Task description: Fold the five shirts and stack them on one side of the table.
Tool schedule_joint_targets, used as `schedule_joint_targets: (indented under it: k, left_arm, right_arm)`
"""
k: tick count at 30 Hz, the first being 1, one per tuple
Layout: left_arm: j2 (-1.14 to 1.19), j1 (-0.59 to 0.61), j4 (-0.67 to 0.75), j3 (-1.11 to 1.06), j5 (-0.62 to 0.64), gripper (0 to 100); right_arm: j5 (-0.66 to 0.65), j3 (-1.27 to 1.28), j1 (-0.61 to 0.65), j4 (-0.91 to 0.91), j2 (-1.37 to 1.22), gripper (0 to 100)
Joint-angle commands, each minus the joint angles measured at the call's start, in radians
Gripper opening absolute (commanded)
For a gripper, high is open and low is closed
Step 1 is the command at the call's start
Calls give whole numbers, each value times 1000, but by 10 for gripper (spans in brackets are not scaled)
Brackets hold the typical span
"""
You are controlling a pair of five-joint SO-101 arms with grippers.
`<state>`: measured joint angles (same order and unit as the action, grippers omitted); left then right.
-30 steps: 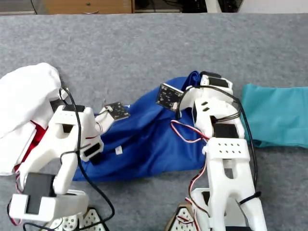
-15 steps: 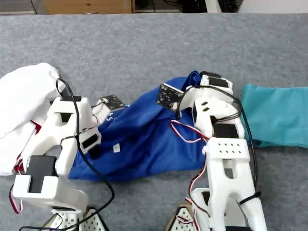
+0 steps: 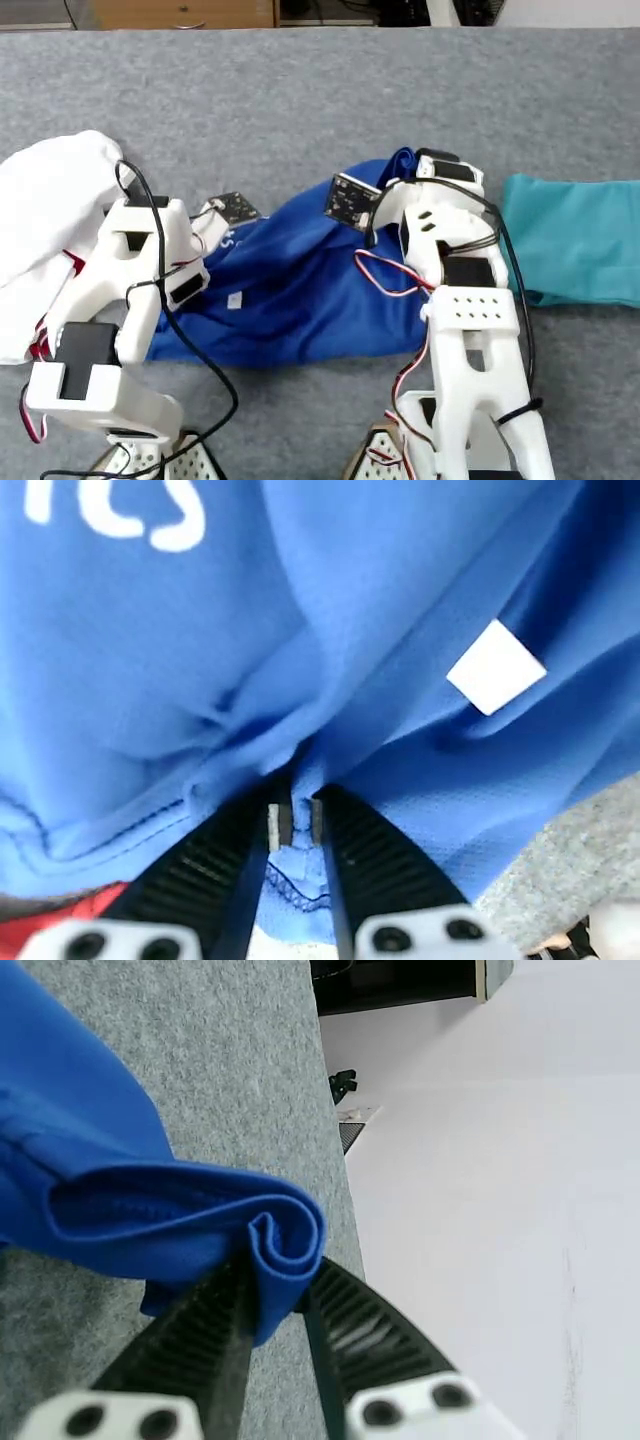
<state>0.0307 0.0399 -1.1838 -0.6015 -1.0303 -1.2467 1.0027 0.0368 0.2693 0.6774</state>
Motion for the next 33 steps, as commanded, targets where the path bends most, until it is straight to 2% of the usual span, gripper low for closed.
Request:
schedule_joint_targets:
  k: [1, 6, 11, 33]
  left_arm:
    - [-10, 15, -21, 60, -3, 25]
    - [-1, 15, -100, 110, -3, 40]
    - [-8, 26, -112, 117, -3, 181]
    - [2, 25, -61, 115, -34, 159]
  right_arm:
    - [-14, -42, -13, -25, 1, 2]
    - [-14, -42, -13, -25, -1, 2]
    - [-14, -42, -13, -25, -2, 2]
    - [-14, -42, -13, -25, -2, 2]
